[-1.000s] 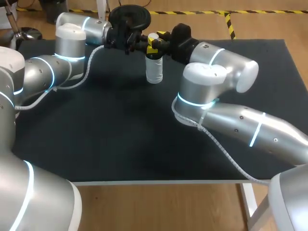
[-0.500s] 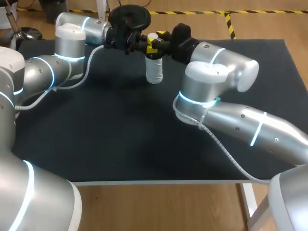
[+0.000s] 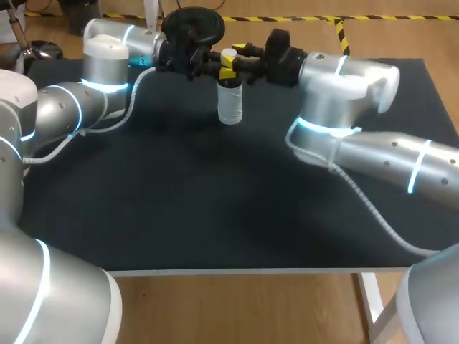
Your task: Unscrew the bottle cap
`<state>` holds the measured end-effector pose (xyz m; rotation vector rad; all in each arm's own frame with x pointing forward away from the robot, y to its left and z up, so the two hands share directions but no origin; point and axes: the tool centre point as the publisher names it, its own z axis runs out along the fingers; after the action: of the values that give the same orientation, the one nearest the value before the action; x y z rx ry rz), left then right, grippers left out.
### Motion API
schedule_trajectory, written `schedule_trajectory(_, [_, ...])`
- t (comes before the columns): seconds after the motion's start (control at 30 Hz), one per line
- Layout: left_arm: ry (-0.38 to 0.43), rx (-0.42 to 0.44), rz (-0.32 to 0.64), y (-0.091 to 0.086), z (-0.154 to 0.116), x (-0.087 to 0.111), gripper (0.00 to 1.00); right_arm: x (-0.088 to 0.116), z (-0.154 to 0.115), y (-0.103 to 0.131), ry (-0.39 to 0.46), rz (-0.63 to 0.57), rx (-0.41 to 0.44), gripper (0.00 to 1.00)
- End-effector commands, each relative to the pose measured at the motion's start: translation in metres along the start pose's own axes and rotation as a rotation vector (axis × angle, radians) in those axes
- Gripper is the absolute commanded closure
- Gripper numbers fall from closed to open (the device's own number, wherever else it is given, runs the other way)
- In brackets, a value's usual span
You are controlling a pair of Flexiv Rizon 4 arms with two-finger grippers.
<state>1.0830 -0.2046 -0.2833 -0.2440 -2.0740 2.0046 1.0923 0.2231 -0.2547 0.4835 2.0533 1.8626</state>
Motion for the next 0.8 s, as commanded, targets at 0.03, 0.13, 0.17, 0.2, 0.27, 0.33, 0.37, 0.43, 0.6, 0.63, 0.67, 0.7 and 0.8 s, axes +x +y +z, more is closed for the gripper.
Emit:
schedule_trajectory(0.03, [0.234,0.005,-0.001,0.003,-0.001,-0.005,1.0,-0.015,-0.005,-0.003,0.323,-0.009,0.008,1.0])
schedule_trajectory(0.13, [0.234,0.005,-0.001,0.003,-0.001,-0.005,1.0,-0.014,-0.006,-0.004,0.406,-0.002,0.012,1.0])
schedule_trajectory(0.17, [0.234,0.005,-0.001,0.003,-0.001,-0.005,1.0,-0.015,-0.006,-0.005,0.464,-0.008,0.02,1.0])
schedule_trajectory(0.2, [0.234,0.005,-0.001,0.003,-0.001,-0.005,1.0,-0.015,-0.006,-0.005,0.481,-0.002,0.012,1.0])
schedule_trajectory(0.27, [0.234,0.005,-0.001,0.003,-0.001,-0.005,1.0,-0.016,-0.005,-0.005,0.556,0.0,0.012,1.0])
schedule_trajectory(0.33, [0.234,0.005,-0.001,0.003,-0.001,-0.005,1.0,-0.015,-0.004,-0.004,0.618,0.002,0.013,1.0])
schedule_trajectory(0.37, [0.234,0.005,-0.001,0.003,-0.001,-0.005,1.0,-0.014,-0.005,-0.003,0.654,0.005,0.012,1.0])
schedule_trajectory(0.43, [0.234,0.005,-0.001,0.003,-0.001,-0.005,1.0,-0.013,-0.006,-0.002,0.697,0.004,0.003,1.0])
schedule_trajectory(0.6, [0.234,0.005,-0.001,0.003,-0.001,-0.005,1.0,-0.009,-0.009,0.009,0.829,-0.016,-0.016,1.0])
schedule_trajectory(0.63, [0.234,0.005,-0.001,0.003,-0.001,-0.005,1.0,-0.008,-0.01,0.012,0.851,-0.023,-0.015,1.0])
schedule_trajectory(0.67, [0.234,0.005,-0.001,0.003,-0.001,-0.005,1.0,-0.007,-0.011,0.015,0.869,-0.027,-0.019,1.0])
schedule_trajectory(0.7, [0.234,0.005,-0.001,0.003,-0.001,-0.005,1.0,-0.007,-0.012,0.018,0.878,-0.031,-0.03,1.0])
schedule_trajectory(0.8, [0.234,0.005,-0.001,0.003,-0.001,-0.005,1.0,-0.013,-0.018,0.028,0.858,-0.039,-0.05,1.0])
